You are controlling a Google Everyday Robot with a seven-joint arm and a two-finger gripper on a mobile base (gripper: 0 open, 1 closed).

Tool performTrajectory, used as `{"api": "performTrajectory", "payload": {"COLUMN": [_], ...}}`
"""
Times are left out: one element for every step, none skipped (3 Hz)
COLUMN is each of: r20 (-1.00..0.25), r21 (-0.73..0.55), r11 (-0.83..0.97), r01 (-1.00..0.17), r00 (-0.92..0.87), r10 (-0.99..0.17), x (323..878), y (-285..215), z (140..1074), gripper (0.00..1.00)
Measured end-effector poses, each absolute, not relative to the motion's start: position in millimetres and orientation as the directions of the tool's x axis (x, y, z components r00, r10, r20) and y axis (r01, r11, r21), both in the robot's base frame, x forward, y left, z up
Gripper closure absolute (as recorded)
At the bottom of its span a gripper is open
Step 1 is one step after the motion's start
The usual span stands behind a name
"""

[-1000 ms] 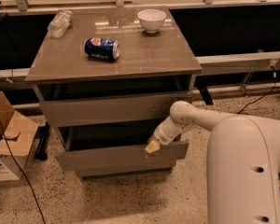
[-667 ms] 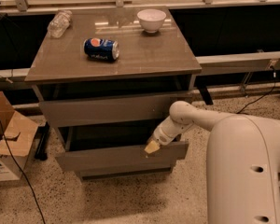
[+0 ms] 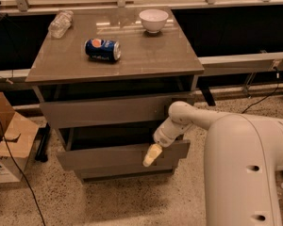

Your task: Open middle drawer

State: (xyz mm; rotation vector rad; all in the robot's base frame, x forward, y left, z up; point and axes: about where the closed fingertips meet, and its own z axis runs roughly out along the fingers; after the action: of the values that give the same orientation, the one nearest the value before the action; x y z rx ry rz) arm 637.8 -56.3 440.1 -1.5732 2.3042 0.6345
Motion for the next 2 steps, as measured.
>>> {"api": "performTrajectory", "payload": {"r20": [-0.38, -0.33], "r21": [0.236, 0.277], "r11": [0.264, 0.252], "r01": [-0.935, -0.927], "r00": [-0.339, -0.338], "r10": [-0.861, -0.881], "x": [621.1, 613.6], "y": [-68.6, -77.2], "z": [426.0, 416.4], "gripper": [0.0, 0.18]}}
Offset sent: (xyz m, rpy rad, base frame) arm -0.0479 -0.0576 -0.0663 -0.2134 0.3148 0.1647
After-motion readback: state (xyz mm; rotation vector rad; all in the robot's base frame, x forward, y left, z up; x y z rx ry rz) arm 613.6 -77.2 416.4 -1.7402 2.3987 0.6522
